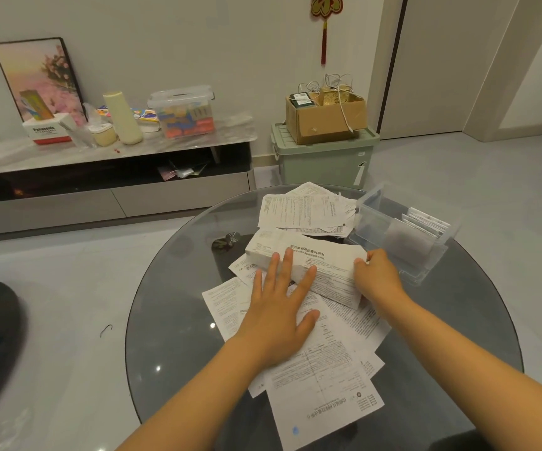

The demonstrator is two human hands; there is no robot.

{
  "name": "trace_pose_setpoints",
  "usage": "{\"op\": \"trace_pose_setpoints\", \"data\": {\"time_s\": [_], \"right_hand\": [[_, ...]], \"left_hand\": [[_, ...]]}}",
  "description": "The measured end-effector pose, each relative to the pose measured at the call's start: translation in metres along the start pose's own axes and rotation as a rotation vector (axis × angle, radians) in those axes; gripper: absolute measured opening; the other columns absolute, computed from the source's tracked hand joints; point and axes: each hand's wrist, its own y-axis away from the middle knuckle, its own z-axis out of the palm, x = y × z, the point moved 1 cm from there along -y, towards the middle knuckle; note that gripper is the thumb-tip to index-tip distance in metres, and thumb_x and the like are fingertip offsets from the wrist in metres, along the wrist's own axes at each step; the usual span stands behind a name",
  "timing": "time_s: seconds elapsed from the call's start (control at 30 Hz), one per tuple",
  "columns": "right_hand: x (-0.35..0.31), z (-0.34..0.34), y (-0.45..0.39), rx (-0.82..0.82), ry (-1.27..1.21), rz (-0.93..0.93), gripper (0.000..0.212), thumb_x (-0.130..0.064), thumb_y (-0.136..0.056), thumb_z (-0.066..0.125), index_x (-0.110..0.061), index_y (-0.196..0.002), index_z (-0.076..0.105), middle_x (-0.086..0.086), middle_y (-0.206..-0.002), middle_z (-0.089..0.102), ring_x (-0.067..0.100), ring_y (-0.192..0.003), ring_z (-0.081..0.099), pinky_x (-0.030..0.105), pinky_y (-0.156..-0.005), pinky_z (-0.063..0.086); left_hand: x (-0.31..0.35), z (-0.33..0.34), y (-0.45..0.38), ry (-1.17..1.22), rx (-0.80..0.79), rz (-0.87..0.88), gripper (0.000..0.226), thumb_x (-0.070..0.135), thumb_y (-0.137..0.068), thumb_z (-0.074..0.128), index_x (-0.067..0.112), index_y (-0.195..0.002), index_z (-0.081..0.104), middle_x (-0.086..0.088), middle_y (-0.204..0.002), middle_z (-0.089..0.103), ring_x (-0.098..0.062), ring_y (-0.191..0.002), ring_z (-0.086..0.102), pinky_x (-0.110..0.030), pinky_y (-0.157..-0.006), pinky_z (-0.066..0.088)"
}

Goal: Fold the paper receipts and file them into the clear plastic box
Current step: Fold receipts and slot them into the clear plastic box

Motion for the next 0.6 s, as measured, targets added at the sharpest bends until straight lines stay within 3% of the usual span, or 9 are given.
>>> {"op": "trace_pose_setpoints", "data": {"time_s": [0.17, 0.27, 0.47, 0.6], "right_hand": [[0.004, 0.002, -0.002, -0.023, -0.047, 0.046, 0.032, -0.018, -0.098, 0.037, -0.001, -0.125, 0.036, 0.015, -0.109, 0.056, 0.027, -0.085, 0.055, 0.028, -0.056, 0.04], [0.002, 0.002, 0.001, -0.05, -0.051, 0.026, 0.044, -0.024, -0.095, 0.047, -0.002, -0.13, 0.031, 0.013, -0.115, 0.055, 0.024, -0.088, 0.054, 0.027, -0.055, 0.039], [-0.001, -0.006, 0.009, -0.053, 0.073, -0.102, 0.045, -0.008, -0.09, 0.051, -0.009, -0.13, 0.031, 0.002, -0.103, 0.047, 0.017, -0.076, 0.049, 0.021, -0.043, 0.037], [-0.001, -0.015, 0.01, -0.077, 0.119, -0.115, 0.044, -0.011, -0.093, 0.046, -0.009, -0.134, 0.031, 0.008, -0.117, 0.052, 0.019, -0.09, 0.046, 0.028, -0.068, 0.041]], "left_hand": [[-0.016, 0.009, -0.011, -0.012, -0.083, -0.061, 0.066, 0.061, -0.094, 0.02, 0.043, -0.144, -0.02, 0.005, -0.145, -0.045, -0.019, -0.132, -0.043, -0.05, -0.114, -0.015], [-0.02, 0.011, -0.019, 0.017, -0.098, -0.058, 0.066, 0.063, -0.093, 0.02, 0.045, -0.143, -0.019, 0.007, -0.146, -0.042, -0.02, -0.135, -0.039, -0.05, -0.114, -0.015], [-0.019, 0.007, -0.02, 0.092, -0.062, -0.101, 0.067, 0.061, -0.094, 0.021, 0.045, -0.142, -0.022, 0.006, -0.154, -0.028, -0.02, -0.14, -0.03, -0.049, -0.115, -0.014], [-0.022, -0.006, -0.022, 0.391, 0.124, -0.3, 0.064, 0.048, -0.098, 0.029, 0.035, -0.149, -0.009, 0.001, -0.159, -0.007, -0.018, -0.146, -0.008, -0.042, -0.118, 0.0]]}}
